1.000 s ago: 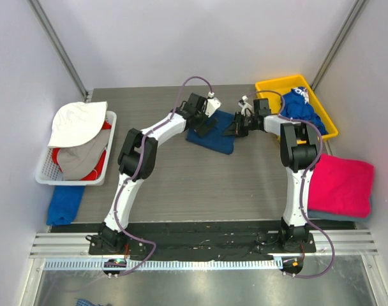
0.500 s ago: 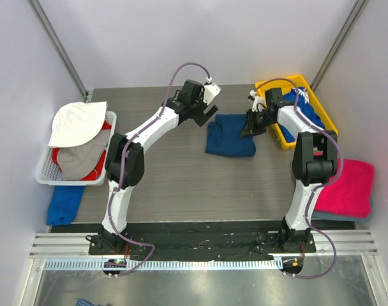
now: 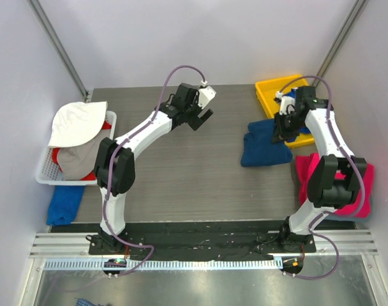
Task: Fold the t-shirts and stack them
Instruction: Put the neatly folded tshirt into the corner of the board with the right arm
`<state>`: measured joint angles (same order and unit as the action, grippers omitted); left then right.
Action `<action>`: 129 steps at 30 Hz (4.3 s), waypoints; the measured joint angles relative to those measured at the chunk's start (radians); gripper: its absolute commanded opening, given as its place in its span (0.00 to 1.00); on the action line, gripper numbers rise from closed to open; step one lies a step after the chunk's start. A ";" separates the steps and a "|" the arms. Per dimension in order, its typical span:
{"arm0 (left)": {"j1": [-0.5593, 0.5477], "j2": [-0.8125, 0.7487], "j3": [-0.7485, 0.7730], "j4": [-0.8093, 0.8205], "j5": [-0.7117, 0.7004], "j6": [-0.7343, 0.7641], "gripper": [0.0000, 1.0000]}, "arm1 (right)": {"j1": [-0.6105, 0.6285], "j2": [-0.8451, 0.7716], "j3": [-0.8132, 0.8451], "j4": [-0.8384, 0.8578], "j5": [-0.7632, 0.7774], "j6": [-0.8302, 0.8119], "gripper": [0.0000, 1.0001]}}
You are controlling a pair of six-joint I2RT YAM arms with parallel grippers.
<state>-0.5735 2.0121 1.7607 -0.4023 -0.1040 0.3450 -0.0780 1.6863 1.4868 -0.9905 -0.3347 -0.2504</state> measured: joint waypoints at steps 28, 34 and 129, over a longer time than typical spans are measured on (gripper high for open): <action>-0.008 -0.052 -0.080 0.002 0.019 0.000 1.00 | -0.376 -0.485 -0.168 -0.359 0.274 -0.303 0.01; -0.016 -0.052 -0.091 0.002 0.021 0.001 1.00 | -0.523 -0.485 -0.169 -0.358 0.270 -0.386 0.01; -0.079 -0.144 -0.213 -0.023 -0.036 0.005 1.00 | -0.850 -0.308 -0.342 0.045 0.143 -0.580 0.70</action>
<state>-0.6525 1.8683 1.5478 -0.4248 -0.1402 0.3496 -0.9283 1.3781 1.1446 -0.9455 -0.1921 -0.8307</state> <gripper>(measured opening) 0.996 0.692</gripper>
